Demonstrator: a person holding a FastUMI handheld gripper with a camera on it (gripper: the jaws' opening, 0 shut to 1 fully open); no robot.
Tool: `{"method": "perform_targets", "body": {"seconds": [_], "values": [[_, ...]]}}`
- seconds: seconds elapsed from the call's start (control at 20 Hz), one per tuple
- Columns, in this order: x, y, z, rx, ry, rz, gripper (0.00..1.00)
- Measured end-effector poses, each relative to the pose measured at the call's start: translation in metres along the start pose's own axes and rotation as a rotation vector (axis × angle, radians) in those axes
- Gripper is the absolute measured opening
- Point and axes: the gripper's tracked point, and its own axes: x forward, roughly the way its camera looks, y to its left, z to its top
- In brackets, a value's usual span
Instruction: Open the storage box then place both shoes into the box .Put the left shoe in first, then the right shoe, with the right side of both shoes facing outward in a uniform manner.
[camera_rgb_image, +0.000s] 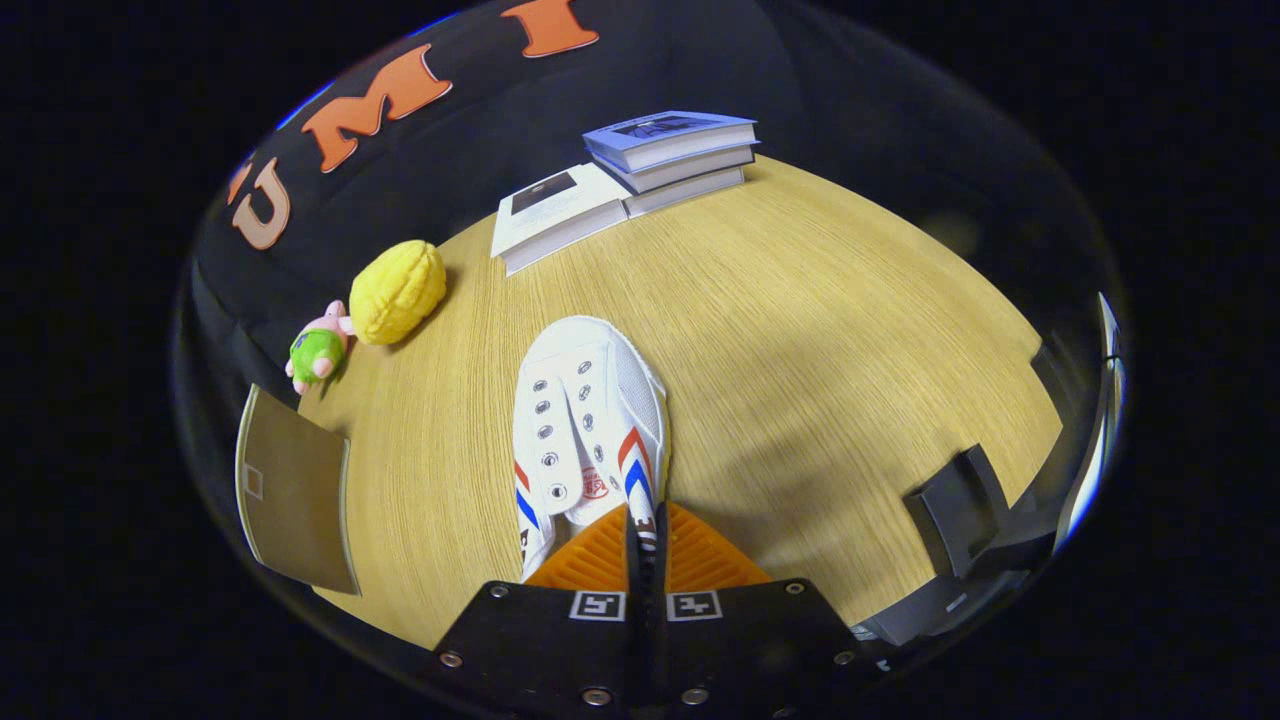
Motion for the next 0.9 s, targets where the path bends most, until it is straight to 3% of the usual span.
{"method": "perform_targets", "body": {"seconds": [0.15, 0.4, 0.7, 0.9], "values": [[-0.009, 0.006, 0.005, -0.001, -0.01, -0.008, 0.0], [-0.037, 0.055, 0.033, 0.029, -0.075, 0.071, 0.0], [-0.081, 0.175, 0.07, 0.039, -0.151, 0.245, 0.0], [-0.104, 0.259, 0.075, -0.034, -0.171, 0.329, 0.0]]}}
